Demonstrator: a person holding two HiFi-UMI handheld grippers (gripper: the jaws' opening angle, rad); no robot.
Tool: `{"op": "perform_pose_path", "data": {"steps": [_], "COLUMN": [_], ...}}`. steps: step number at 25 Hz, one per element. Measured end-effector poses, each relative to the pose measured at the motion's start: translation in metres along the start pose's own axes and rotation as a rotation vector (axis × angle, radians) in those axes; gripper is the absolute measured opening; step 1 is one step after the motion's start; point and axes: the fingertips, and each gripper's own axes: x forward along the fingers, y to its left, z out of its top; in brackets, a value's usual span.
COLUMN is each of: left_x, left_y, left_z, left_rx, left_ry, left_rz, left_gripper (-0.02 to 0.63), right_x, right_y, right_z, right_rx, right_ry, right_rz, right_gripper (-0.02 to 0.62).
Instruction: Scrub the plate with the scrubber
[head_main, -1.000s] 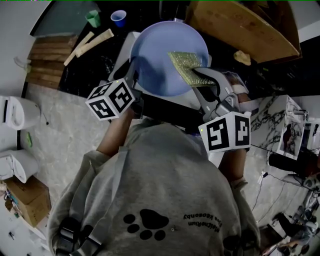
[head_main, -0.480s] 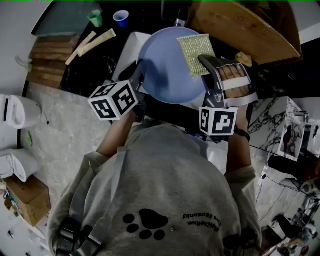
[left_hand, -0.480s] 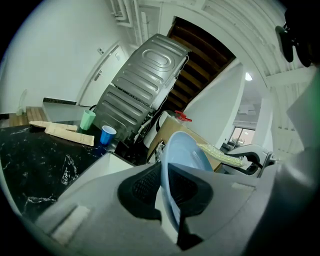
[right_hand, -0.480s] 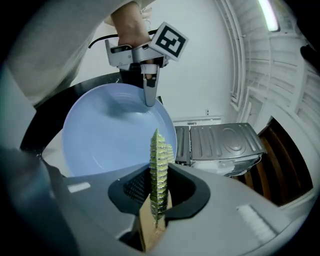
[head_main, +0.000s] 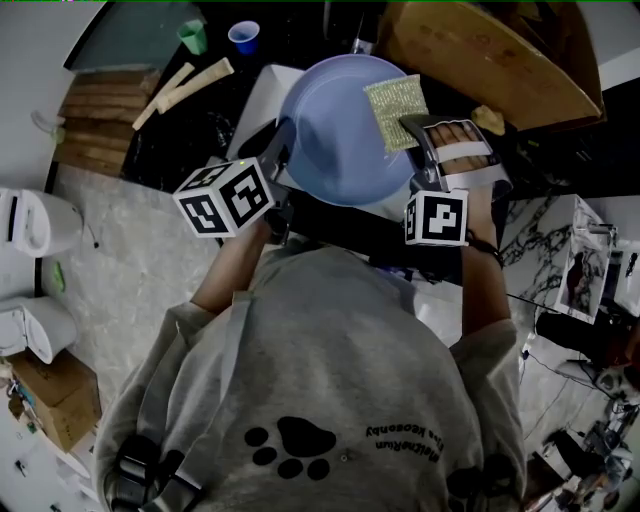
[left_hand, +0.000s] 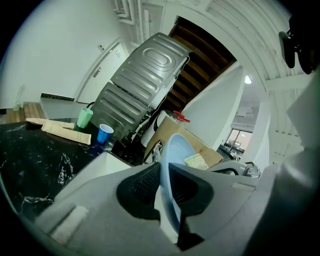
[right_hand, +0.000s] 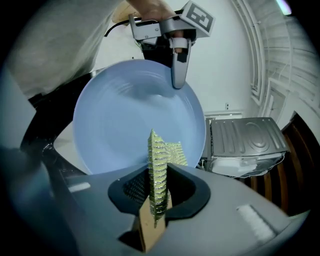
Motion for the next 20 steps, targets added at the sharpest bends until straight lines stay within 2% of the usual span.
{"op": "perform_pose_path", "data": {"steps": [8,12,20], "left_x": [0.0,-0.002,-0.005], "left_y": [0.007,0.014,0.025], "left_z": [0.002,0.006,0.013], "left_rx": [-0.022,-0.036,-0.074], "left_ry": [-0.014,-0.034,-0.066], "left_rz": [0.021,0.038,0.064], "left_gripper": [0.038,0.041,0.043], "right_x": [0.012,0.009,-0.003], "right_y": [0.033,0.055,0.075], "right_z": [0.001,0.009,0.029], "right_rx": [0.03,0.069,0.123], "right_ry": [-0.008,-0.026,-0.06], "right_rz": [0.118,0.199,0.296], "right_gripper": [0.074,0.074,0.074]}}
